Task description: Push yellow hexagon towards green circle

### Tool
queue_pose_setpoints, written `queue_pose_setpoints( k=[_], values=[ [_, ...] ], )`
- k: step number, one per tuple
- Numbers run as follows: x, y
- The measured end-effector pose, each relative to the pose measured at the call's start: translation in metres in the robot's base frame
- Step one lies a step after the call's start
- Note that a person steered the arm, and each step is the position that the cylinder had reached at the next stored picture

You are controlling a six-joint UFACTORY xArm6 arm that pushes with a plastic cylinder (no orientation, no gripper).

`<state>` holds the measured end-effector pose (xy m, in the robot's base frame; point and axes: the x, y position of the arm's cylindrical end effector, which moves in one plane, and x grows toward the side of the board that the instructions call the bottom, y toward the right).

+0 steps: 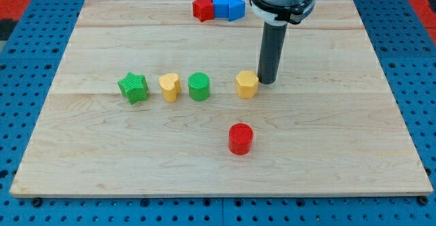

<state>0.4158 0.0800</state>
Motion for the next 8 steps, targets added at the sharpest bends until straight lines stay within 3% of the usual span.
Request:
queue_pose_setpoints(
  k=[8],
  values=[
    [0.010,-0.014]
  ],
)
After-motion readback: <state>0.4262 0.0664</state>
